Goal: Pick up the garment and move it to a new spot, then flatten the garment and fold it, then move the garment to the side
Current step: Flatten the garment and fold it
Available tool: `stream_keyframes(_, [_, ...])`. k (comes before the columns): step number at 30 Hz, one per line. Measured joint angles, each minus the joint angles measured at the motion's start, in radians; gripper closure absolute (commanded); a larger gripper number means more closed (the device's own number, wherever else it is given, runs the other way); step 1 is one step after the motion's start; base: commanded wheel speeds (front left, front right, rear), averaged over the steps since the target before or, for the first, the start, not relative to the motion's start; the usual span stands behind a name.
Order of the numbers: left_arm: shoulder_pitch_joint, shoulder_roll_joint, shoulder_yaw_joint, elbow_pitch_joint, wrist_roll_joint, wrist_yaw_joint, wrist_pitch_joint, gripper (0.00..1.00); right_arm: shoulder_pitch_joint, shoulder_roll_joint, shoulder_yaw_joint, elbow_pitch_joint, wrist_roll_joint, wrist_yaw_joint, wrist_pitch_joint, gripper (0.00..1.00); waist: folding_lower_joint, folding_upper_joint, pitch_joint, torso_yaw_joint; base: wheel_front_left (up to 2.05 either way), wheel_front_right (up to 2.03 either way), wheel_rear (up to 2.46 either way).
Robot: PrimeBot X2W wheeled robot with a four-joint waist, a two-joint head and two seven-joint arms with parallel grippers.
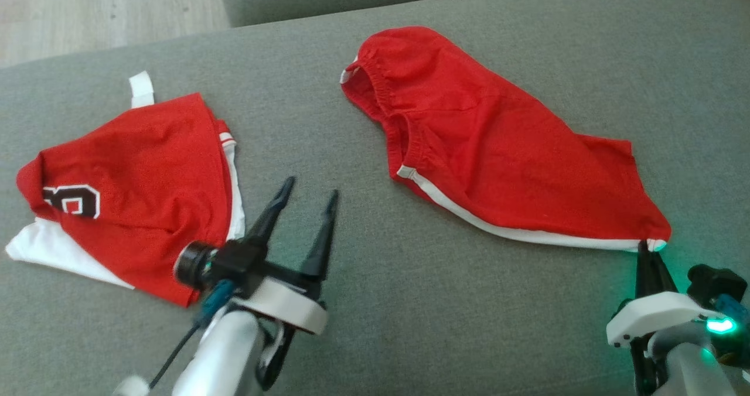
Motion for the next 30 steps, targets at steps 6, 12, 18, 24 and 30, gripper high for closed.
stream_keyframes(6, [-0.077,0.011,-0.187,0.011,-0.036,-0.005,0.078,0.0,-0.01,0.0,0.006,-0.017,-0.005,0.0,0.0,1.0,0.0,0.0,0.022,-0.018,0.0,0.0,0.0])
stream_keyframes(12, [-0.177,0.057,-0.353,0.05,-0.136,-0.013,0.167,0.0,-0.037,0.0,0.036,-0.027,-0.002,0.0,0.0,1.0,0.0001,0.0,0.056,-0.04,0.0,0.0,0.0])
stream_keyframes(18, [-0.274,0.083,-0.368,0.137,-0.158,-0.013,0.175,0.0,-0.04,0.0,0.066,-0.032,0.014,0.0,0.0,1.0,0.0,0.0,0.085,-0.064,0.0,0.0,0.0])
stream_keyframes(24, [-0.345,0.083,-0.419,0.202,-0.171,-0.013,0.169,0.0,-0.048,0.0,0.092,-0.04,0.03,0.0,0.0,1.0,0.0001,0.0,0.111,-0.082,0.0,0.0,0.0])
stream_keyframes(30, [-0.398,0.089,-0.476,0.236,-0.205,-0.013,0.159,0.0,-0.066,0.0,0.115,-0.046,0.045,0.0,0.0,1.0,0.0001,0.0,0.13,-0.1,0.0,0.0,0.0])
